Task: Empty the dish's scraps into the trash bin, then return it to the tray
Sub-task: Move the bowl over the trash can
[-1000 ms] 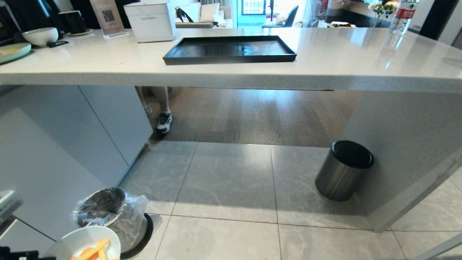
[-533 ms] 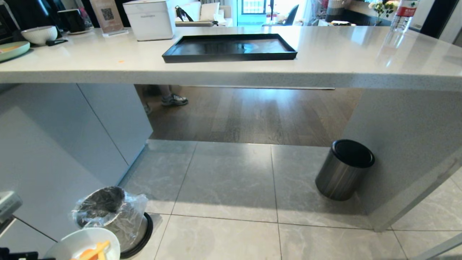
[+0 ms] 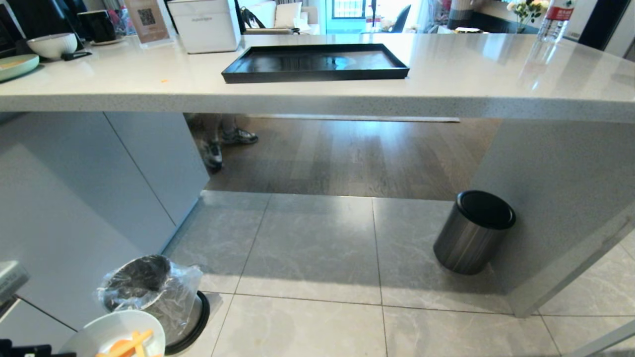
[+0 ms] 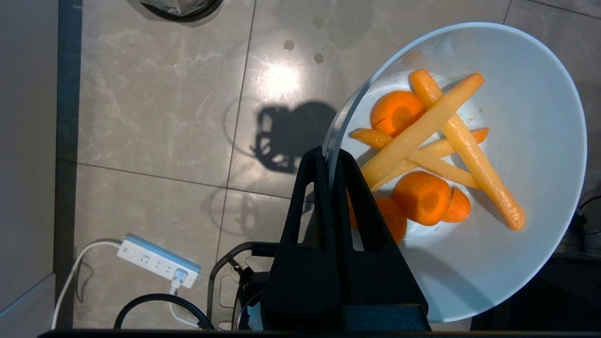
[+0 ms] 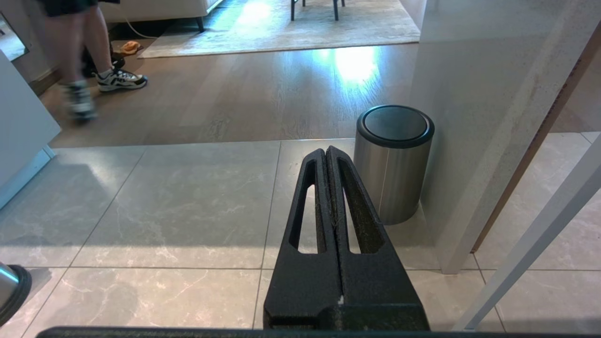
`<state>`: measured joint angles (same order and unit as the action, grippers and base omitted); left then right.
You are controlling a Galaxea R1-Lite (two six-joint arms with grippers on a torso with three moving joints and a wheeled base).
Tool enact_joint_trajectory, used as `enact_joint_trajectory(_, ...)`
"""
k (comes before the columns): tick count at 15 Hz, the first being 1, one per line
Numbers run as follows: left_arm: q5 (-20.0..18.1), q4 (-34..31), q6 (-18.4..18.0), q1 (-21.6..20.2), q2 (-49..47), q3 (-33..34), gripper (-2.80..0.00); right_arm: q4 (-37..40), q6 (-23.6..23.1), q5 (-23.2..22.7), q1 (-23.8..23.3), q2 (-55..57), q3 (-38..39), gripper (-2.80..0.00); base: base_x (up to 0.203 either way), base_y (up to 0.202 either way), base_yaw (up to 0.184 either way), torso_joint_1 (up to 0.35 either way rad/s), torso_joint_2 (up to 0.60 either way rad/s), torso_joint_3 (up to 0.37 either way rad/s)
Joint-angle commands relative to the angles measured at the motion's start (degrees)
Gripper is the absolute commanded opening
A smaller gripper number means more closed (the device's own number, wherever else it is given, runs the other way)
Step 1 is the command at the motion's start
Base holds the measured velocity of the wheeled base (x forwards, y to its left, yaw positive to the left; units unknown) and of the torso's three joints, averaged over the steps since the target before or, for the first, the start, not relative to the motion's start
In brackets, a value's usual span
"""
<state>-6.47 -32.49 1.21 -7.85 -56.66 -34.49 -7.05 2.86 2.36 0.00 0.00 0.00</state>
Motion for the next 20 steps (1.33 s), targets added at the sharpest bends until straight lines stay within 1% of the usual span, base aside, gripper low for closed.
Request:
enact_joint_trajectory(1,-0.03,-0.21,0.02,-0.06,0.41,0.12,-2.80,0.00,0.04,0.08,0.00,0.00,0.00,-2.80,0.000,0.000,0.000,0.000,0.00,0.000)
enact_joint_trajectory(7,-0.12,0.14,-0.06,0.64,0.32,0.12,-2.80,-0.07,0.04,0.08,0.00,0.00,0.00,-2.80,0.000,0.000,0.000,0.000,0.00,0.000)
enact_joint_trajectory(20,-0.12,0.06,-0.33,0.73,0.24,0.83,-2.80,0.01,0.04,0.01,0.00,0.00,0.00,-2.80,0.000,0.000,0.000,0.000,0.00,0.000)
